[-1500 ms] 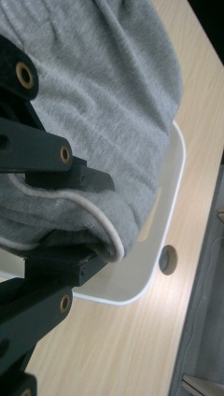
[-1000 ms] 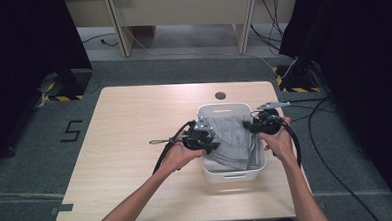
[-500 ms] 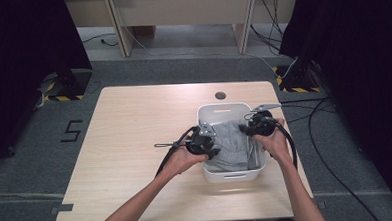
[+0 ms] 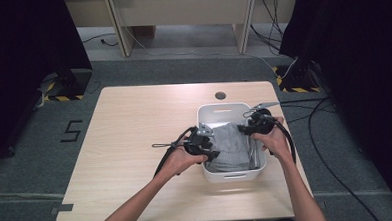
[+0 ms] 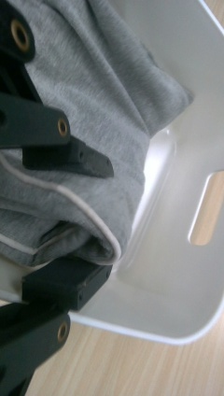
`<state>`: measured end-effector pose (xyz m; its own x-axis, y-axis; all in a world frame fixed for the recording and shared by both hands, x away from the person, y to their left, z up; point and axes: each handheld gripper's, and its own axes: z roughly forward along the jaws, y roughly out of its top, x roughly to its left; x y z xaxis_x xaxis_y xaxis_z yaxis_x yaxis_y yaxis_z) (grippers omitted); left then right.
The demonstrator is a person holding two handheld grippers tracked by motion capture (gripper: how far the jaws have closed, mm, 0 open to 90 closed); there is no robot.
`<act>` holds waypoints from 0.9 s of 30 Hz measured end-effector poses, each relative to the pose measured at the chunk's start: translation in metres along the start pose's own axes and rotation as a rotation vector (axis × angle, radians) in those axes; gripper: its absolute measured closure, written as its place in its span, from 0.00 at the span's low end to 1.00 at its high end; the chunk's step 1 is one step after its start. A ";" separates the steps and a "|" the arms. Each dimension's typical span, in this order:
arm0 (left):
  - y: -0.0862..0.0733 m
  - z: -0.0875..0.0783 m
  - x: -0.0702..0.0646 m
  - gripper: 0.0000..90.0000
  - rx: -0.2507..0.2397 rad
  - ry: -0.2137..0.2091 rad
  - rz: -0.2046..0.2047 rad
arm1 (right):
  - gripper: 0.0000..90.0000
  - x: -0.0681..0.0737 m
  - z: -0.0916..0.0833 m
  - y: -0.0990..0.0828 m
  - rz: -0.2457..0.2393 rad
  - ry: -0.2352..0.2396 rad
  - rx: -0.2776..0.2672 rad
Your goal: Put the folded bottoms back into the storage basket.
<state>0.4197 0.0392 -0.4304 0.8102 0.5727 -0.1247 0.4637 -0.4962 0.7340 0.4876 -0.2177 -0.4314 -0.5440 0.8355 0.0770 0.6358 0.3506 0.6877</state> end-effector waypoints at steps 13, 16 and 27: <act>0.003 -0.029 0.010 0.54 -0.081 0.023 -0.012 | 0.61 -0.001 -0.018 0.009 -0.027 -0.027 -0.066; 0.001 -0.034 0.011 0.54 -0.078 0.028 -0.010 | 0.71 0.000 -0.018 0.009 -0.058 -0.041 -0.062; -0.019 -0.061 0.023 0.52 -0.100 0.057 -0.031 | 0.84 0.006 -0.006 0.011 -0.142 -0.096 0.014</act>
<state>0.4080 0.1017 -0.4063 0.7731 0.6243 -0.1123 0.4480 -0.4121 0.7934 0.4881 -0.2116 -0.4187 -0.5746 0.8135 -0.0899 0.5639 0.4731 0.6769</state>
